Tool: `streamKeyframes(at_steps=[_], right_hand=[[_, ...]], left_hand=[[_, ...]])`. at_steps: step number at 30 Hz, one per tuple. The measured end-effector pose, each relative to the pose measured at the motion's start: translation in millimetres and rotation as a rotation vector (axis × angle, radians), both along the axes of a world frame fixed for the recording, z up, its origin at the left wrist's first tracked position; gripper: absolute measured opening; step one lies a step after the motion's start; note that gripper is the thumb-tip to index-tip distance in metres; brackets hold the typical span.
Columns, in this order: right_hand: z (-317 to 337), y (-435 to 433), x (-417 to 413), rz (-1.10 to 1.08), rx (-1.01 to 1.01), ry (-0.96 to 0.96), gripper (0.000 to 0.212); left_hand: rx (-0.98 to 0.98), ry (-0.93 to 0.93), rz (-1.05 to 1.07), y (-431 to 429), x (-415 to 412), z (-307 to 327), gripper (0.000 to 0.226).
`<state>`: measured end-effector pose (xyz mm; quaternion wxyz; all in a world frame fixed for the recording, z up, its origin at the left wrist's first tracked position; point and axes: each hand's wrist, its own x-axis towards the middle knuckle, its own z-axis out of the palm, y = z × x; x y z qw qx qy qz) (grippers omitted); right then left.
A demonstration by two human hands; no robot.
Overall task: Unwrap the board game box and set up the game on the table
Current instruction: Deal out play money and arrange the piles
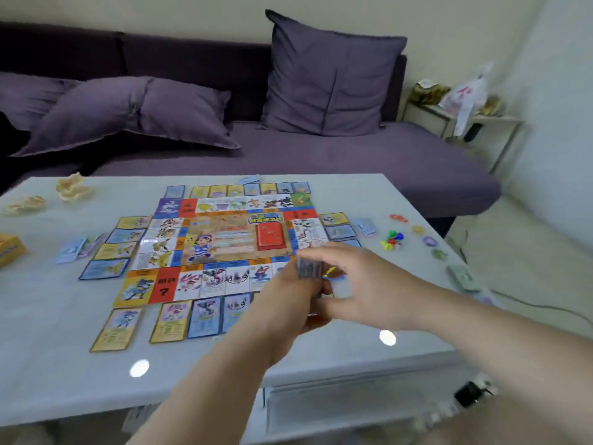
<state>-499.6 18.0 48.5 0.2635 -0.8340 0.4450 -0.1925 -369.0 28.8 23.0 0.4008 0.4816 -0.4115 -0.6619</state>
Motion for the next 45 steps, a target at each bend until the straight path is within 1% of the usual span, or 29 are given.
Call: streamKeyframes(at_steps=[2, 4, 6, 9, 10, 11, 12, 14, 16, 18, 19, 20, 21, 24, 27, 29, 31, 32, 34, 35, 36, 37, 38, 40, 45], right_hand=[[5.9, -1.9, -29.2, -0.058, 0.147, -0.099, 0.05], [9.8, -5.9, -55.8, -0.09, 0.21, -0.146, 0.042], [11.4, -12.8, -81.4, -0.133, 0.261, -0.191, 0.036], [10.9, -29.0, -116.4, -0.194, 0.226, -0.153, 0.035], [10.6, -35.3, -127.5, -0.218, 0.227, -0.143, 0.035], [10.1, -41.9, -138.8, -0.249, 0.238, -0.147, 0.033], [9.4, -48.7, -150.1, -0.284, 0.247, -0.149, 0.031], [3.0, -64.8, -172.8, -0.351, 0.253, -0.085, 0.028], [-7.6, -80.8, -189.9, -0.39, 0.268, 0.076, 0.023], [-19.7, -93.2, -198.1, -0.391, 0.274, 0.25, 0.025], [-25.8, -98.1, -199.9, -0.382, 0.275, 0.312, 0.027], [-31.4, -102.1, -200.6, -0.371, 0.27, 0.359, 0.028], [-37.0, -105.3, -200.8, -0.361, 0.265, 0.396, 0.029], [-56.1, -112.9, -201.8, -0.349, 0.225, 0.44, 0.029], [-70.6, -113.1, -203.3, -0.346, 0.17, 0.442, 0.032], [-79.1, -111.0, -206.3, -0.329, 0.142, 0.445, 0.03], [-82.0, -109.1, -211.5, -0.349, 0.065, 0.414, 0.03], [-80.2, -110.0, -216.2, -0.4, 0.003, 0.355, 0.029], [-69.6, -115.3, -229.6, -0.597, -0.103, 0.16, 0.024], [-62.7, -118.2, -238.0, -0.693, -0.119, 0.079, 0.02], [-57.4, -121.9, -246.5, -0.765, -0.105, 0.039, 0.014], [-54.0, -125.5, -253.7, -0.802, -0.076, 0.049, 0.007], [-51.9, -128.2, -257.6, -0.809, -0.04, 0.094, 0.006], [-54.1, -133.3, -255.7, -0.789, 0.045, 0.2, 0.023], [-73.1, -138.8, -232.5, -0.83, 0.079, 0.343, 0.043]], left_hand=[[-0.029, -0.037, -0.06, -3.6, -23.7, -1.0, 0.029], [-0.069, -0.063, -0.105, -8.6, -47.0, -1.6, 0.03], [-0.117, -0.07, -0.157, -13.5, -71.7, -1.7, 0.025], [-0.144, -0.044, -0.215, -22.1, -107.0, -1.3, 0.023], [-0.165, -0.069, -0.219, -26.6, -117.5, -2.7, 0.024], [-0.202, -0.139, -0.215, -32.2, -125.9, -5.6, 0.028], [-0.263, -0.254, -0.207, -38.1, -131.5, -10.4, 0.035], [-0.455, -0.604, -0.238, -49.9, -136.4, -23.8, 0.045], [-0.66, -0.997, -0.377, -61.7, -137.9, -39.1, 0.047], [-0.817, -1.344, -0.568, -71.1, -142.7, -52.3, 0.048], [-0.871, -1.47, -0.64, -75.8, -145.7, -55.9, 0.049], [-0.906, -1.549, -0.684, -80.6, -149.4, -56.8, 0.05], [-0.933, -1.591, -0.704, -85.2, -152.9, -56.5, 0.052], [-0.991, -1.617, -0.736, -95.0, -162.7, -53.7, 0.064], [-0.993, -1.61, -0.809, -95.3, -169.9, -55.8, 0.079], [-0.975, -1.631, -0.864, -93.8, -173.0, -58.3, 0.083], [-0.961, -1.627, -0.878, -95.2, -174.3, -59.8, 0.084], [-0.959, -1.61, -0.869, -96.7, -173.8, -59.5, 0.084], [-0.96, -1.561, -0.844, -100.9, -171.7, -58.4, 0.085], [-0.957, -1.535, -0.835, -103.2, -170.9, -57.6, 0.085], [-0.953, -1.509, -0.826, -105.3, -170.8, -56.6, 0.085], [-0.948, -1.487, -0.817, -107.3, -171.1, -55.7, 0.085], [-0.945, -1.469, -0.806, -109.0, -171.8, -54.9, 0.084], [-0.947, -1.45, -0.779, -111.6, -173.2, -54.2, 0.081], [-0.938, -1.428, -0.747, -113.7, -172.4, -57.4, 0.075]])
